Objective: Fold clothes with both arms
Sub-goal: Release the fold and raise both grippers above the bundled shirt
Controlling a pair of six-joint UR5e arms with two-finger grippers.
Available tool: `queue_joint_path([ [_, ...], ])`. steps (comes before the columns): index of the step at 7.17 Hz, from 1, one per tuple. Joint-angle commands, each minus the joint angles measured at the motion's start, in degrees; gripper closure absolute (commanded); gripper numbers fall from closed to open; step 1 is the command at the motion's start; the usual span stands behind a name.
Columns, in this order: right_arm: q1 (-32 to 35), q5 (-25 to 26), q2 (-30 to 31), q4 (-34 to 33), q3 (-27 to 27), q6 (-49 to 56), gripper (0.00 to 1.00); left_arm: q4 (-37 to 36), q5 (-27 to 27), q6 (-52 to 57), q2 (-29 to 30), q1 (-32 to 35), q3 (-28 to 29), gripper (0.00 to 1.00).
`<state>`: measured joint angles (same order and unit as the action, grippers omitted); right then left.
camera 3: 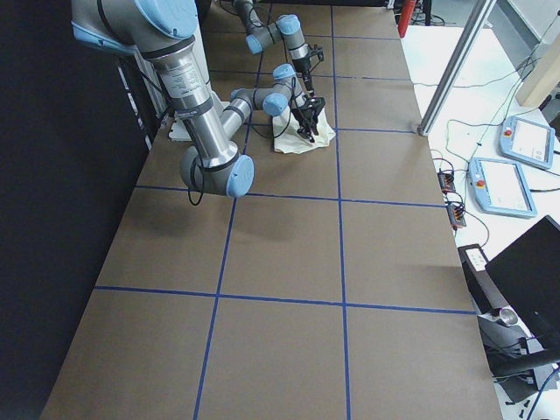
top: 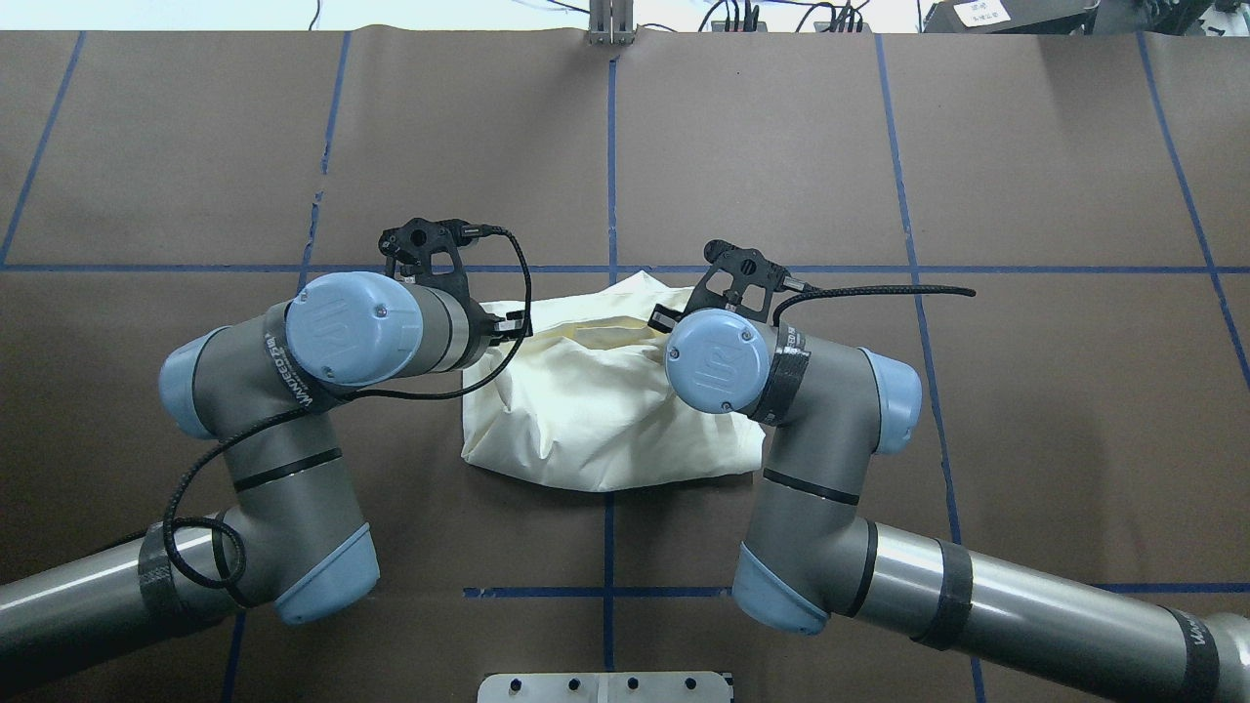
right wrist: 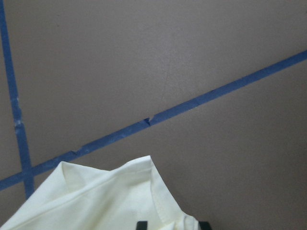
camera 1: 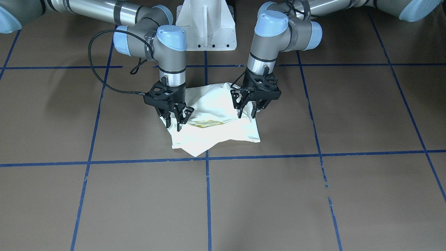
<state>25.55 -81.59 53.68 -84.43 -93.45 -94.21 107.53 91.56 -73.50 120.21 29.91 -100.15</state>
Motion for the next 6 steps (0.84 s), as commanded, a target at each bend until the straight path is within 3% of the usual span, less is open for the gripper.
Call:
queue_joint_path([
  [1, 1.8, -4.7, -0.2, -0.6, -5.6, 5.2, 0.0, 0.4, 2.9, 5.6, -0.2, 3.3, -0.9, 0.0],
  [3, -1.8, -3.2, 0.0, -0.6, -5.7, 7.3, 0.0, 0.4, 3.8, 6.0, -0.2, 3.8, -0.9, 0.0],
  [4, -4.5, 0.8, 0.4, -0.6, -4.6, 9.5, 0.0, 0.4, 3.8, 6.0, -0.2, 3.8, -0.9, 0.0],
  [6, -4.5, 3.3, -0.2, 0.0, 1.0, 11.3, 0.0, 0.4, 3.8, 5.9, -0.2, 3.8, -0.9, 0.0],
])
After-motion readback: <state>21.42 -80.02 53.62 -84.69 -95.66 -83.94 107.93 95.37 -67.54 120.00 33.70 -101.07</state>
